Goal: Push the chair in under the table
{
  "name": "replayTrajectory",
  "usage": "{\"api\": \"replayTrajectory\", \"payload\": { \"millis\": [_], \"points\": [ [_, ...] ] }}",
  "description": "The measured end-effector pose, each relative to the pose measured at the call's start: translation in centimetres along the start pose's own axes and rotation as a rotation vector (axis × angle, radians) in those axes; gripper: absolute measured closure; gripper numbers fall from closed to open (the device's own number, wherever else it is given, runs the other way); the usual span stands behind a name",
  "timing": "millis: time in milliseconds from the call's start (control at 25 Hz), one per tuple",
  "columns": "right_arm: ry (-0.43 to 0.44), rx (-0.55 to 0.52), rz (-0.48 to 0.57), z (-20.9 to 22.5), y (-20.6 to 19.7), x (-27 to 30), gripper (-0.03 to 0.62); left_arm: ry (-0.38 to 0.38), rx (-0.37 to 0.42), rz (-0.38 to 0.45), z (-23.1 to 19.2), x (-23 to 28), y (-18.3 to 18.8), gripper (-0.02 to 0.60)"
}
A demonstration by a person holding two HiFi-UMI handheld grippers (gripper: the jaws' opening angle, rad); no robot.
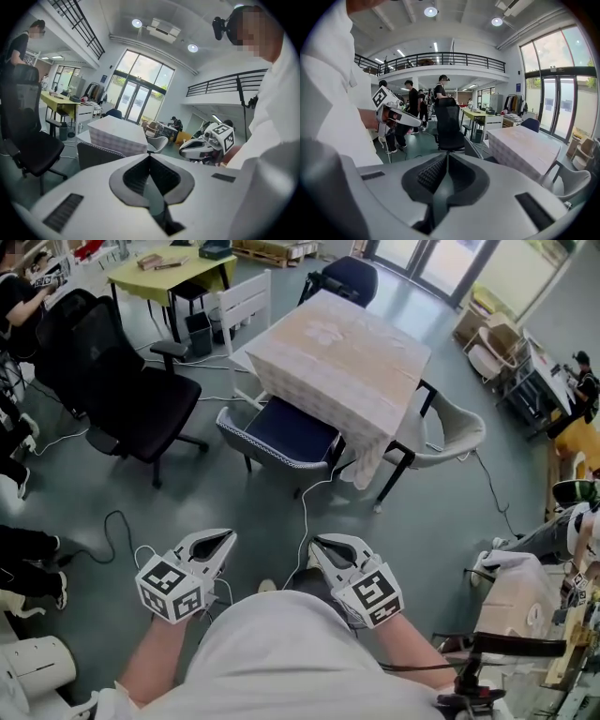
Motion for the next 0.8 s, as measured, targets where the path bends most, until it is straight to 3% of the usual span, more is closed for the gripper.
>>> {"api": "replayTrajectory", "payload": {
  "millis": [800],
  "points": [
    [0.027,-0.052,0.007,-4.6,0.8,-2.4,0.579,-0.026,-0.027,-0.007,2.4,-2.7,-1.5,0.571]
  ]
}}
Point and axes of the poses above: the fingertips, and each gripper's own axes: x forward along the fingers, z to its right, y out of its top, the point moved 8 cm from there along -x, backward along the fingers, and after that the axes turned 9 degrees about -y, right-handed, at the moved point
